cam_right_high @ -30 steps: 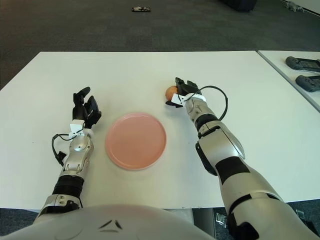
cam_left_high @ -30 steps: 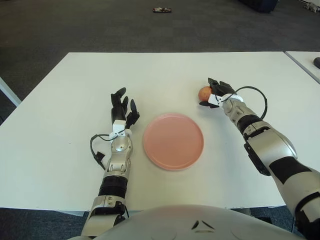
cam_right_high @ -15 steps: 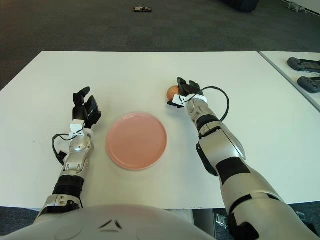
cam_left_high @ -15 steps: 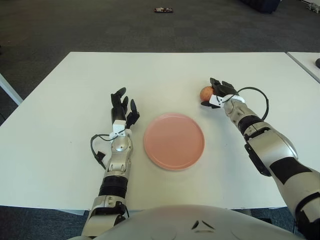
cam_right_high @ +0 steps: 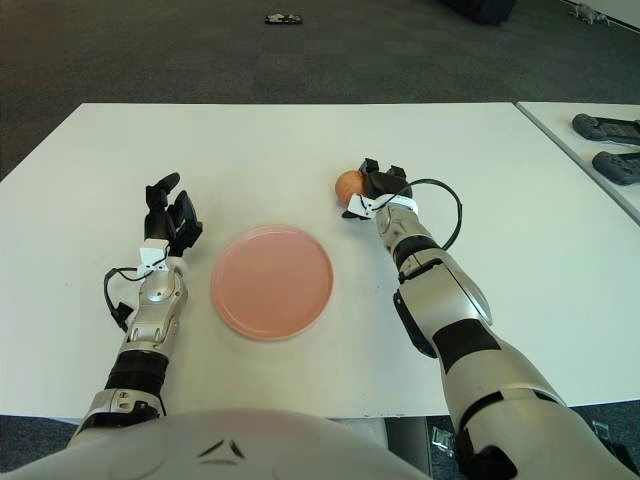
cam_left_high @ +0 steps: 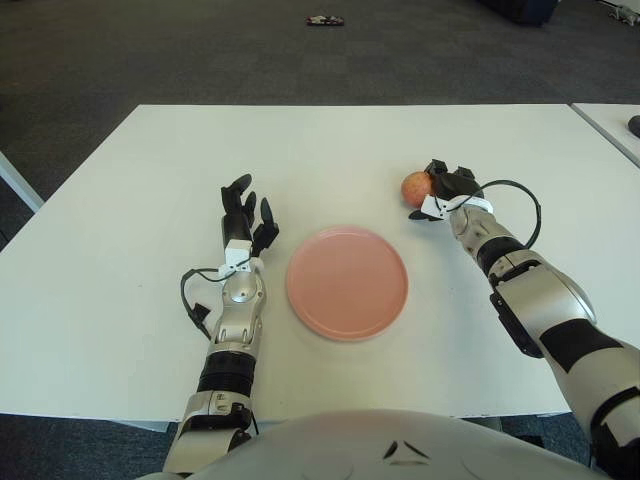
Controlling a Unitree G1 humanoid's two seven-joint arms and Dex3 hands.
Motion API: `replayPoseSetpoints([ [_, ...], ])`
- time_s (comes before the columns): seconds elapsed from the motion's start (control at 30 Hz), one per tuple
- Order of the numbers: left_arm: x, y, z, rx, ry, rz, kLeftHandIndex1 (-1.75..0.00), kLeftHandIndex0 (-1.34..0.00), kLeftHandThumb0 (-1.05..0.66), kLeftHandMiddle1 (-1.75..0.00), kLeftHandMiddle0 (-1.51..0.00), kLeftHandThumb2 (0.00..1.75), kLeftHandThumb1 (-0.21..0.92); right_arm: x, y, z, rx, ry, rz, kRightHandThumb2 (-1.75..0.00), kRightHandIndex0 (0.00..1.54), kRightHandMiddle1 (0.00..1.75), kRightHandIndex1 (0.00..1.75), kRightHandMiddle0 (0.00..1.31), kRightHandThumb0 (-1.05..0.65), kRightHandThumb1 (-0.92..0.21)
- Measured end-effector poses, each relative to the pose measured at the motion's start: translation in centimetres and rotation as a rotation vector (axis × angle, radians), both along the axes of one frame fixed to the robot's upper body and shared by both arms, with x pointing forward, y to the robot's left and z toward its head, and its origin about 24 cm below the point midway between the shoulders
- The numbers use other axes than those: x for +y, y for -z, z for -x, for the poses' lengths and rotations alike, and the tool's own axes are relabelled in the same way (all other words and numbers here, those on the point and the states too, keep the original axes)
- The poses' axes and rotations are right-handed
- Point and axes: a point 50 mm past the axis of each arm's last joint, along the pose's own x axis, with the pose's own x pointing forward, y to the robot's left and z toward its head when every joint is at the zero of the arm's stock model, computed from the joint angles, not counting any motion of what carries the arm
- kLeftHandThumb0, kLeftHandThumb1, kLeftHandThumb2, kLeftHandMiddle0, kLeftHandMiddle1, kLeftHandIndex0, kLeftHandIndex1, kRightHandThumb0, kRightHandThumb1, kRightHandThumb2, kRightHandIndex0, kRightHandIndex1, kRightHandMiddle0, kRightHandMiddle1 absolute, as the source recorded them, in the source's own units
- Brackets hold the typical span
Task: Put the apple into the plate.
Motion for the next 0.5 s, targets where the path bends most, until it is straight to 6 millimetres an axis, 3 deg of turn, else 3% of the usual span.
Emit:
replayPoseSetpoints([
  [0.13,0.0,-0.1,0.0,-0.002,-0.001,0.000,-1.02,0.00,-0.68,-0.04,-0.48,0.72,0.92,0.1,0.4,0.4,-0.044,0.023,-0.057,-0.87,1.16,1.75,1.75,0.87,-0.30,-0.44],
  [0.23,0.0,-0.1,0.0,-0.003,-0.001,0.000,-1.02,0.00,-0.68,-0.05,-0.48,0.72,0.92,0.5,0.8,0.7,-0.066,0.050,-0.122,-1.14,1.23,1.75,1.75,0.97,-0.14,-0.33],
  [0.33,0.0,-0.1,0.0,-0.003,-0.002,-0.001,-1.02,0.00,-0.68,-0.05,-0.48,0.72,0.92,0.9,1.0,0.9,-0.081,0.086,-0.200,-1.31,1.26,1.75,1.75,1.04,-0.04,-0.26],
  [0.5,0.0,0.0,0.0,-0.002,-0.004,0.000,-1.03,-0.01,-0.68,-0.05,-0.49,0.70,0.92,1.7,1.1,1.0,-0.089,0.108,-0.290,-1.43,1.28,1.75,1.75,1.07,0.05,-0.21],
])
